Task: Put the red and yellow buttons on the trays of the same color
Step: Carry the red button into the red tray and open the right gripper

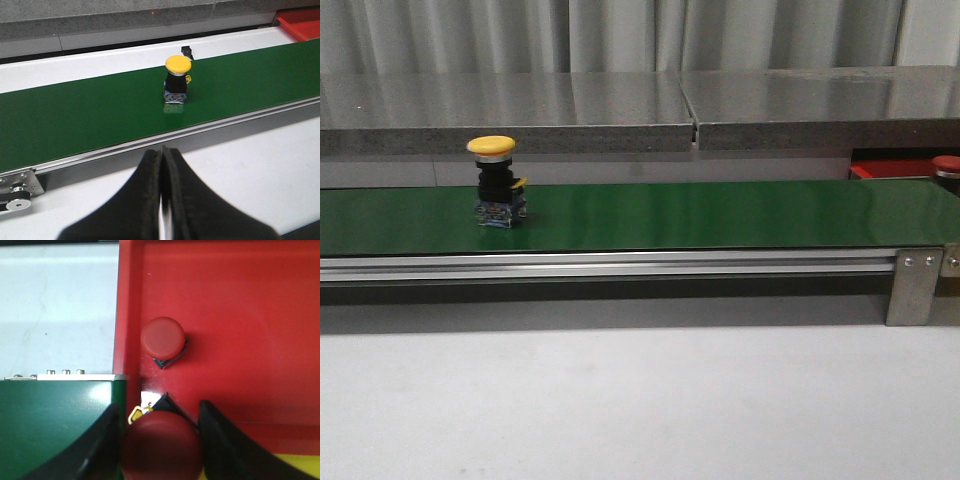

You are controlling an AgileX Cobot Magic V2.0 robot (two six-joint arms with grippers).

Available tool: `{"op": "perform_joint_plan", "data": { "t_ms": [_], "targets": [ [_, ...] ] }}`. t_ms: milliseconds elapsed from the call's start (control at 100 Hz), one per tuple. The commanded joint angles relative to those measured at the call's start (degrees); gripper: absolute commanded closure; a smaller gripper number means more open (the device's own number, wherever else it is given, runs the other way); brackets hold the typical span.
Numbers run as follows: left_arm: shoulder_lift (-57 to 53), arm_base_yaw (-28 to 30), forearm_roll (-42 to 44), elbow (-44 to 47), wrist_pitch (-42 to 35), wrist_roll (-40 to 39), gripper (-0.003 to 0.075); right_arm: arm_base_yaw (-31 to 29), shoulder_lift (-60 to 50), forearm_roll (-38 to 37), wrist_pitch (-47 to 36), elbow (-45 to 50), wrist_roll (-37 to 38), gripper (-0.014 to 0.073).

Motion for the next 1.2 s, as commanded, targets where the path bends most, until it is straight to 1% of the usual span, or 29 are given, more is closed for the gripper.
{"op": "perform_joint_plan", "data": {
  "t_ms": [0, 270, 530, 790, 820, 870, 920, 970, 1020, 1190],
  "targets": [
    [0.2, -0.4, -1.3, -1.6, -4.0, -0.2, 0.0739, -0.2, -1.1, 1.2, -3.0, -1.2, -0.4, 0.0382],
    [0.2, -0.4, -1.3, -1.6, -4.0, -0.2, 0.0739, -0.2, 3.8, 2.7, -5.6, -1.2, -0.4, 0.0382],
    [0.2, -0.4, -1.3, -1.6, -4.0, -0.2, 0.0739, -0.2, 6.0, 5.0, -8.7, -1.2, -0.4, 0.0382],
    [0.2, -0.4, -1.3, -1.6, -4.0, -0.2, 0.0739, -0.2, 8.4, 7.8, -8.2, -1.2, -0.4, 0.0371],
    [0.2, -0.4, -1.3, -1.6, -4.0, -0.2, 0.0739, -0.1, 8.4, 7.9, -8.2, -1.2, -0.4, 0.0355],
    [0.2, -0.4, -1.3, -1.6, -4.0, -0.2, 0.0739, -0.1, 8.3, 7.9, -8.2, -1.2, -0.4, 0.0302],
    [0.2, -0.4, -1.3, -1.6, -4.0, -0.2, 0.0739, -0.1, 8.3, 7.9, -8.2, -1.2, -0.4, 0.0217],
    [0.2, -0.4, -1.3, -1.6, -4.0, -0.2, 0.0739, -0.1, 8.3, 7.9, -8.2, -1.2, -0.4, 0.0150],
    [0.2, -0.4, -1.3, -1.6, -4.0, -0.2, 0.0739, -0.1, 8.3, 7.9, -8.1, -1.2, -0.4, 0.0109],
    [0.2, -0.4, -1.3, -1.6, -4.0, -0.2, 0.0739, -0.1, 7.0, 7.8, -7.8, -1.2, -0.7, 0.0106]
  ]
}}
